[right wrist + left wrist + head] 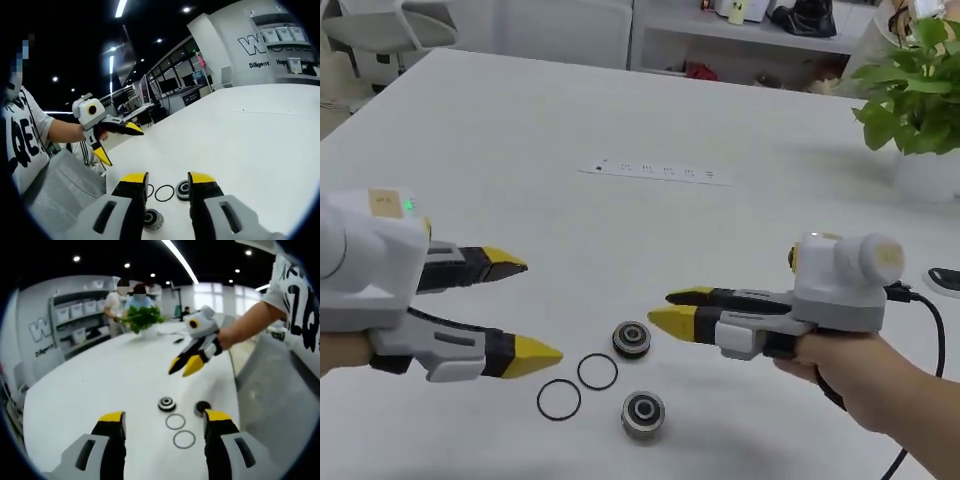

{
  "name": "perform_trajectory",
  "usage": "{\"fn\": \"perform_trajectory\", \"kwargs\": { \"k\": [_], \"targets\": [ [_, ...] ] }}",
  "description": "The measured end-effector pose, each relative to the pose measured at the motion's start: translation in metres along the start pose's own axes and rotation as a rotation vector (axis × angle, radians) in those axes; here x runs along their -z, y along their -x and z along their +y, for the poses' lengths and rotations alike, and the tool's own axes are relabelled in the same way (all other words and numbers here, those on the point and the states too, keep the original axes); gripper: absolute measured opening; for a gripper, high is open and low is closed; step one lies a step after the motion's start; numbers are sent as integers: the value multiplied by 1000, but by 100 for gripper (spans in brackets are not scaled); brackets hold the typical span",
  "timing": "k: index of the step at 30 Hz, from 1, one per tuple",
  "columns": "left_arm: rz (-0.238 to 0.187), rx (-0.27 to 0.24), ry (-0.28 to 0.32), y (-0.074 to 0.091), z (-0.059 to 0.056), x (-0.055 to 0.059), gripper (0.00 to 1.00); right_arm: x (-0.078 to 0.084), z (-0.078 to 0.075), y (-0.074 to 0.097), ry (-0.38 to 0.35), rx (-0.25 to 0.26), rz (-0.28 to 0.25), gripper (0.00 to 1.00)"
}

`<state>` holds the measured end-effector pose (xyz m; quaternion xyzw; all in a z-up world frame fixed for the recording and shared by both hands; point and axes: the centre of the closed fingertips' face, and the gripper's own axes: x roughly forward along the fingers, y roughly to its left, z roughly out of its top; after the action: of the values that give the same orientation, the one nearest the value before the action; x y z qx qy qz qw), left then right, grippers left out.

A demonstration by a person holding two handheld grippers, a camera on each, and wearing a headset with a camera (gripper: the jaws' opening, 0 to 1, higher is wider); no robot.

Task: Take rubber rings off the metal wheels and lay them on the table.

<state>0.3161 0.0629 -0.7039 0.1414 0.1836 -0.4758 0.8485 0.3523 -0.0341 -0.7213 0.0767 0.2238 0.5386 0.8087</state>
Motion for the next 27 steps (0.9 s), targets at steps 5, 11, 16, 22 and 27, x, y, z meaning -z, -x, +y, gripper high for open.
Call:
{"fn": "perform_trajectory", "kwargs": {
  "k": [5, 11, 16, 22, 27],
  "targets": [
    [2, 0, -2, -4, 2, 1, 64, 1, -4, 3, 7, 15, 2, 29],
    [3, -1, 0, -8, 5, 0, 64, 3, -10, 8, 16, 34, 2, 30],
    [4, -1, -2, -12, 7, 0, 64, 4, -15, 10, 25, 47, 3, 31],
    [6, -1, 0, -17, 8, 0, 64, 6, -19, 13, 32, 59, 8, 31],
    [8, 0, 2, -22, 9, 0, 64, 8, -22, 15, 33, 70, 7, 31]
  ]
}}
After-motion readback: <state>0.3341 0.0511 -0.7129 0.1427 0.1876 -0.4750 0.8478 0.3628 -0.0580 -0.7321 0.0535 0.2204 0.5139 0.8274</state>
